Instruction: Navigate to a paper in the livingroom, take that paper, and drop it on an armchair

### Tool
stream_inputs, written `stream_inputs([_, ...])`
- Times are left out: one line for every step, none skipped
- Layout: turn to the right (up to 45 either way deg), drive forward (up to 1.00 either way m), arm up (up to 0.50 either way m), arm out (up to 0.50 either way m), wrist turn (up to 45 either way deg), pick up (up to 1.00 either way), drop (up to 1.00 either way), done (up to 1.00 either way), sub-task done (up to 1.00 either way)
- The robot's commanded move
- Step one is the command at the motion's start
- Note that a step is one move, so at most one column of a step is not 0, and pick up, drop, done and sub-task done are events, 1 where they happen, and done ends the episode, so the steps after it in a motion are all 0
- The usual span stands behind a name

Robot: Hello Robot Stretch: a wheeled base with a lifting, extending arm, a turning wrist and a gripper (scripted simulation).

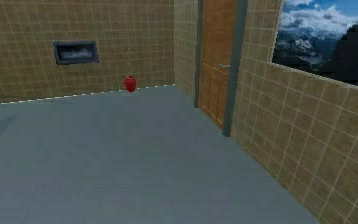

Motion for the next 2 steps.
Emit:
stream_inputs([0.0,0.0,0.0,-0.1,0.0,0.0,0.0,0.0,0.0])
stream_inputs([0.0,0.0,0.0,0.0,0.0,0.0,0.0,1.0,0.0])
